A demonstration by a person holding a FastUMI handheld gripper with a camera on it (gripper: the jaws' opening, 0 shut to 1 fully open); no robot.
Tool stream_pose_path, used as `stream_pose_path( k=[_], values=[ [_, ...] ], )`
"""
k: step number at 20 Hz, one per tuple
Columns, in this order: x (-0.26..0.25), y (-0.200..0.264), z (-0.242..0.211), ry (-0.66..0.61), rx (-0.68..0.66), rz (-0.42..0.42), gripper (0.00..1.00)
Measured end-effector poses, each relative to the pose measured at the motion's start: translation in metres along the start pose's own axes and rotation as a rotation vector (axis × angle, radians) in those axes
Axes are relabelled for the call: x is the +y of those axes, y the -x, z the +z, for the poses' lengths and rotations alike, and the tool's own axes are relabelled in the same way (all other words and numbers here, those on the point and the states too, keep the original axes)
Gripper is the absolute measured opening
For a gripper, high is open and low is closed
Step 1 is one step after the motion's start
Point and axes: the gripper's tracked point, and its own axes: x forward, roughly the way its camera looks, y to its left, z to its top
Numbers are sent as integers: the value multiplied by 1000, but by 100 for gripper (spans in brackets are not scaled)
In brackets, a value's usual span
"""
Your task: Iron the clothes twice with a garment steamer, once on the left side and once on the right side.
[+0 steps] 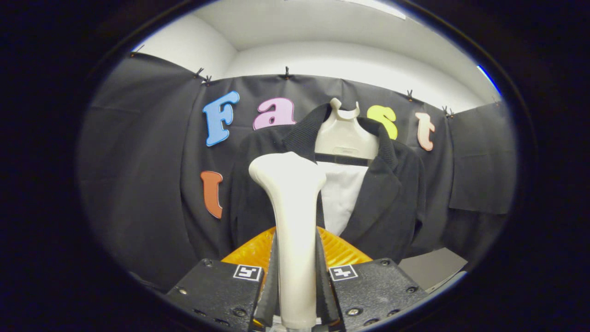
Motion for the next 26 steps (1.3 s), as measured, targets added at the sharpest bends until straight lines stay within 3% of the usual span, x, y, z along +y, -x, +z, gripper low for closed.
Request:
stream_pose_path(
  k=[8,26],
  values=[
    [10,-3,-28,72,36,-15,40],
    [16,18,-133,106,206,-3,40]
  ],
)
